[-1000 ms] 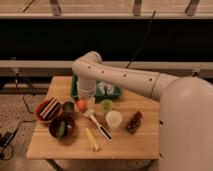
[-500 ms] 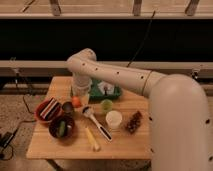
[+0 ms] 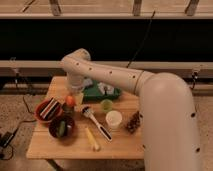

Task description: Place apple in metal cup

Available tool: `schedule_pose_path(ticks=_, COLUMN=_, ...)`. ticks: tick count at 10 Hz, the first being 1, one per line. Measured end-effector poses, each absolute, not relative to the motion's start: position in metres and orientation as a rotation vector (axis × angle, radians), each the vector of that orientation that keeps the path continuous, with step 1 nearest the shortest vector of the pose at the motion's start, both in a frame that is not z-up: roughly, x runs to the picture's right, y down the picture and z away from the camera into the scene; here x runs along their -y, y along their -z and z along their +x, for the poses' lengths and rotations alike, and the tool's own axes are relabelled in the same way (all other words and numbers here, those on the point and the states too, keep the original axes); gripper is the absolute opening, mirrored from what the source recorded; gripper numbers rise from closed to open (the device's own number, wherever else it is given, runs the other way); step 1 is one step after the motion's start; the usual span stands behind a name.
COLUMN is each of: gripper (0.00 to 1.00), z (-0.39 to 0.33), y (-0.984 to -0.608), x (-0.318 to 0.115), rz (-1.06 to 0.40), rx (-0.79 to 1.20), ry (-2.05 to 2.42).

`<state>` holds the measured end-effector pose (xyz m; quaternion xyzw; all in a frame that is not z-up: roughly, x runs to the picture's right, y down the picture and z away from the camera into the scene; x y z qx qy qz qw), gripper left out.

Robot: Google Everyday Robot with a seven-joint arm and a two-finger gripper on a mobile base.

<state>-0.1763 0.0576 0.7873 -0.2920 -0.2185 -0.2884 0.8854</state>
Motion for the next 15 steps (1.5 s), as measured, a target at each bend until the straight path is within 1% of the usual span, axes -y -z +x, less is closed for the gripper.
schedule_pose_path(ticks=2, gripper=0.01, z=-0.191, y=-0.791, x=-0.061, rz=-0.609, rx=0.463, ry=0.615)
schedule_pose_path(ticks=3, gripper=0.05, z=-0.193, y=-0.793, x=-0.062, rz=-0.607, rx=0.461, ry=0.621)
schedule_pose_path(ticks=7, gripper=0.44, z=-0.203, y=-0.797, x=-0.067, rz=-0.605, rx=0.463, ry=0.63)
schedule_pose_path(ticks=9, gripper=0.67, z=-0.203, y=-0.799, x=-0.066, rz=-0.603, rx=0.463, ry=0.621)
schedule_pose_path(ticks=10, gripper=0.74, z=-0.203, y=-0.799, x=-0.066, rz=-0.602, rx=0.465, ry=0.621)
schedule_pose_path(ticks=11, gripper=0.75, z=-0.203, y=-0.799, x=-0.066, rz=-0.602, rx=0.465, ry=0.621)
schedule_pose_path(ticks=15, gripper=0.75, z=-0.203, y=-0.799, x=-0.066, rz=-0.602, rx=0.466, ry=0.622)
